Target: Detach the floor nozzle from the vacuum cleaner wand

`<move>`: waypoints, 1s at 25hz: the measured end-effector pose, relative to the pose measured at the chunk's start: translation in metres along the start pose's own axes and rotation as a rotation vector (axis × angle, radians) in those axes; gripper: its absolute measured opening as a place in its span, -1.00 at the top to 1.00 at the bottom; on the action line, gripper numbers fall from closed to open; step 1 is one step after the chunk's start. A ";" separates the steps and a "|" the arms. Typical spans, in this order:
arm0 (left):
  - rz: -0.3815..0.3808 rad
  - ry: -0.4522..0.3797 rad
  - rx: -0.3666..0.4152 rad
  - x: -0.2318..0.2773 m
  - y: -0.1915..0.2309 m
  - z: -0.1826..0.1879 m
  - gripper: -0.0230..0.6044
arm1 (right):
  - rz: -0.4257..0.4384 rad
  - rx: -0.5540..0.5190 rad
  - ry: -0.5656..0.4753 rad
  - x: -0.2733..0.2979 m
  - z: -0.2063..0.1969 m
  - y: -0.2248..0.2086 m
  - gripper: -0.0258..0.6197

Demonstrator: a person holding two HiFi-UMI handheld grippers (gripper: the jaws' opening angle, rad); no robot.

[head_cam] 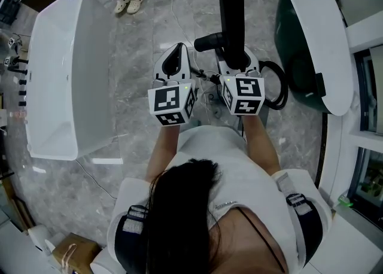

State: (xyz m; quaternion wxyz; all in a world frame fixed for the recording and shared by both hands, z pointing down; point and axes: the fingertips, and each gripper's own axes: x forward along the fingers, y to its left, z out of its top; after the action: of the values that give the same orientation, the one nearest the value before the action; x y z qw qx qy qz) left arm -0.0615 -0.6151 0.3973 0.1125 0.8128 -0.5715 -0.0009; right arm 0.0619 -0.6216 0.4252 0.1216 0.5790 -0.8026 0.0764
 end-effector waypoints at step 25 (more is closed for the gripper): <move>0.012 0.053 0.008 0.003 -0.004 -0.012 0.92 | 0.003 -0.081 0.007 0.005 -0.003 0.011 0.27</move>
State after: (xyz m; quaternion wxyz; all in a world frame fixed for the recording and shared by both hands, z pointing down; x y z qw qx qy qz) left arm -0.0555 -0.6143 0.4084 0.1241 0.8096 -0.5733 0.0235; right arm 0.0503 -0.6223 0.4296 0.1475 0.5720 -0.8056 0.0462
